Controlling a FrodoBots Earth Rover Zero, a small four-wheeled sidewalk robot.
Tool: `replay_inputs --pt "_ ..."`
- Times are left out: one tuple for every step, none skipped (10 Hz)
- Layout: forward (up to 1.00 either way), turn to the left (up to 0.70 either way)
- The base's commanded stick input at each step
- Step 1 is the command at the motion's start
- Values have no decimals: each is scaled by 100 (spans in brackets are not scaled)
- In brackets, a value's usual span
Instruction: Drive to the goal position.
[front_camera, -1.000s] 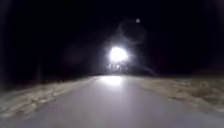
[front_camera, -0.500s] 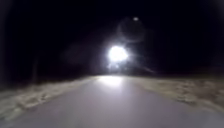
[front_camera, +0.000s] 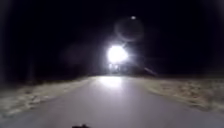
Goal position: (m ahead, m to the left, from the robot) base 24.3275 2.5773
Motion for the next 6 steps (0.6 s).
replay_inputs --pt "85 0" --pt "85 0" --pt "85 0" --pt "85 0" --pt "85 0" --pt "85 0"
